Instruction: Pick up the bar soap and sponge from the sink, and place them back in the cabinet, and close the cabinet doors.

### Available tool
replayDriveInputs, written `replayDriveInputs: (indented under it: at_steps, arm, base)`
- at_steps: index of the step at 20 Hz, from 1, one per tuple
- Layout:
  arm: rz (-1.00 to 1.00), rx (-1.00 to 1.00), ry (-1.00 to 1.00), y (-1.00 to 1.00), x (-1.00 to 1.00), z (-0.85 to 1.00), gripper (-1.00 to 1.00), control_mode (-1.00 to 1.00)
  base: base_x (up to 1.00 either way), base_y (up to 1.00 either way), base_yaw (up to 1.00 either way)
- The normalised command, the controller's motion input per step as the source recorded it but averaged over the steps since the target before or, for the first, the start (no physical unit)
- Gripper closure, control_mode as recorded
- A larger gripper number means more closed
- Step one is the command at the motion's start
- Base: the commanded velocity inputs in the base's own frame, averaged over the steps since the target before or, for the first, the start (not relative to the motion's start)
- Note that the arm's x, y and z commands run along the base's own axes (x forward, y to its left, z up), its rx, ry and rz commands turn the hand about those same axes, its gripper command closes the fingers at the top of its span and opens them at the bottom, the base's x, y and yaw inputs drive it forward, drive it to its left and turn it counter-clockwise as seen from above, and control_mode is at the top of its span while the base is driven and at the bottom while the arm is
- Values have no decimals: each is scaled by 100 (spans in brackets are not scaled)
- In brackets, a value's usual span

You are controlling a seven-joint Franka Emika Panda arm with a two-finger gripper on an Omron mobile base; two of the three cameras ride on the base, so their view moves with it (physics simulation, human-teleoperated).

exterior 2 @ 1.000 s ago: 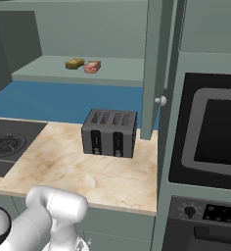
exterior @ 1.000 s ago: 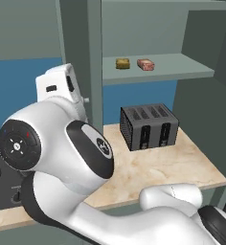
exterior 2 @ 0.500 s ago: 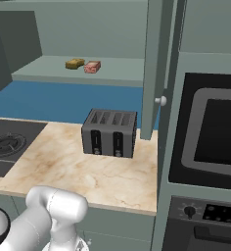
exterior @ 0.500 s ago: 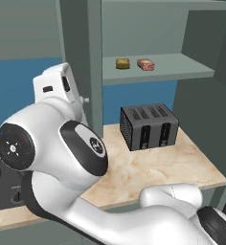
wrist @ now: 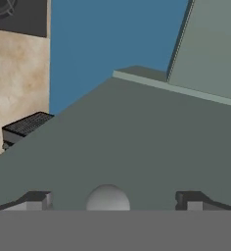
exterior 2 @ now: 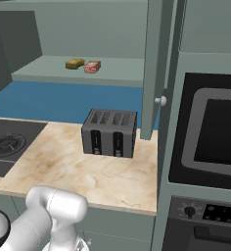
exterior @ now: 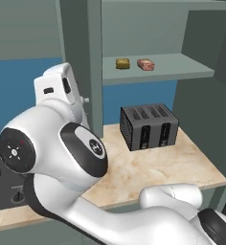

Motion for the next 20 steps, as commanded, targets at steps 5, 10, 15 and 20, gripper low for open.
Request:
replayDriveInputs:
  at_steps: [5,10,15,20]
  arm:
    - [-3,0,-3,-16,0,0,-100,-100]
    - [-3,0,-4,-21,0,0,-100,-100]
    - [-2,0,-3,-32,0,0,-100,-100]
    - [-1,0,0,-41,5,0,-100,-100]
  base:
    - [0,0,0]
    - [0,0,0]
    - [0,0,0]
    - [0,0,0]
